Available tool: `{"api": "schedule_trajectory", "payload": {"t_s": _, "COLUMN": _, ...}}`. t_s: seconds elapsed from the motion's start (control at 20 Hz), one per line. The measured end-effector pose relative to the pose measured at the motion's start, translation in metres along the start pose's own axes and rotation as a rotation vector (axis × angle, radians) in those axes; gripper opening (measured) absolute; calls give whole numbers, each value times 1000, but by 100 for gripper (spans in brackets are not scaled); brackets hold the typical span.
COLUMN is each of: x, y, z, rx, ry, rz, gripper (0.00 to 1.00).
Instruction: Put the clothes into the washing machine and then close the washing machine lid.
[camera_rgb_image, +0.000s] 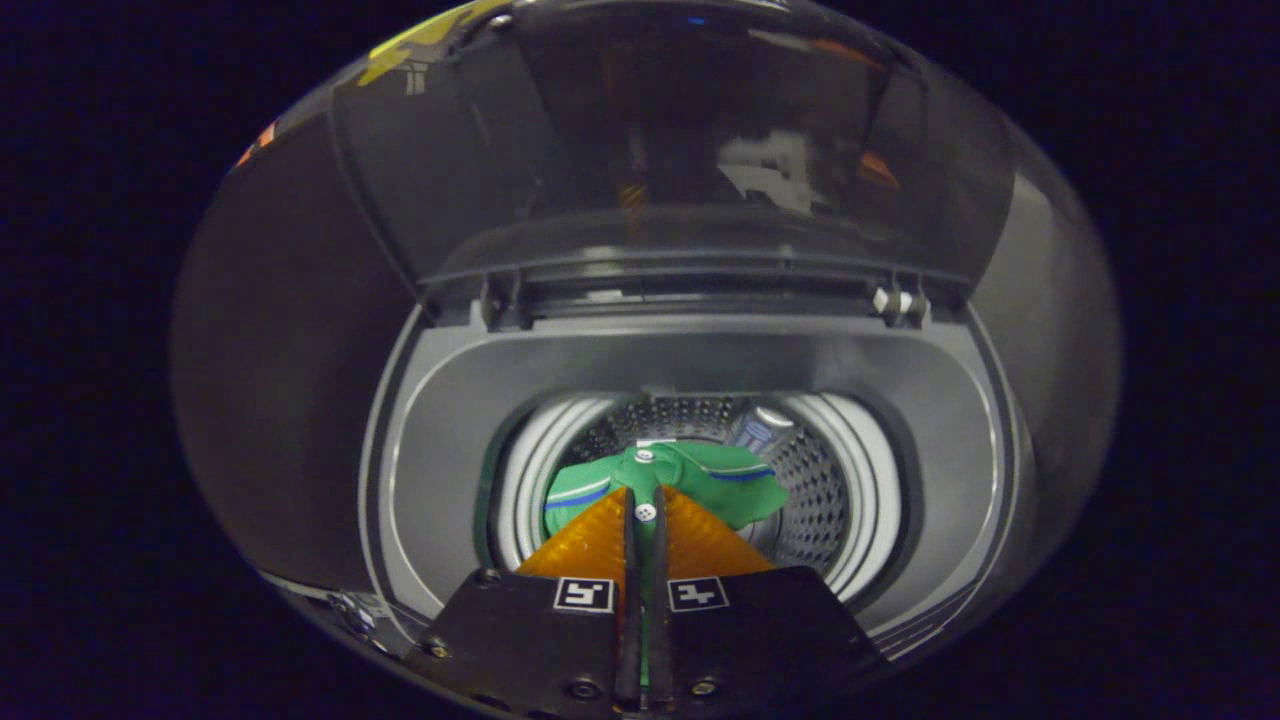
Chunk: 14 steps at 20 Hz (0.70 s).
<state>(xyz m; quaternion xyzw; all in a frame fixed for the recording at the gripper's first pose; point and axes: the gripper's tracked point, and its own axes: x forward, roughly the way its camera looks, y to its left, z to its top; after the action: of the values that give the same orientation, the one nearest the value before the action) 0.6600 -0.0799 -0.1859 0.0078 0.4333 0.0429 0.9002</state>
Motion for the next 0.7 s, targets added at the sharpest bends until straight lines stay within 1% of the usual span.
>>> {"api": "schedule_trajectory", "payload": {"t_s": 0.15, "x": 11, "y": -7, "z": -11, "rx": 19, "ry": 34, "rz": -37, "gripper": 7}}
{"api": "schedule_trajectory", "payload": {"t_s": 0.45, "x": 22, "y": -5, "z": -23, "rx": 39, "ry": 68, "rz": -55, "gripper": 7}}
{"api": "schedule_trajectory", "payload": {"t_s": 0.7, "x": 28, "y": -10, "z": -27, "rx": 67, "ry": 83, "rz": -76, "gripper": 10}}
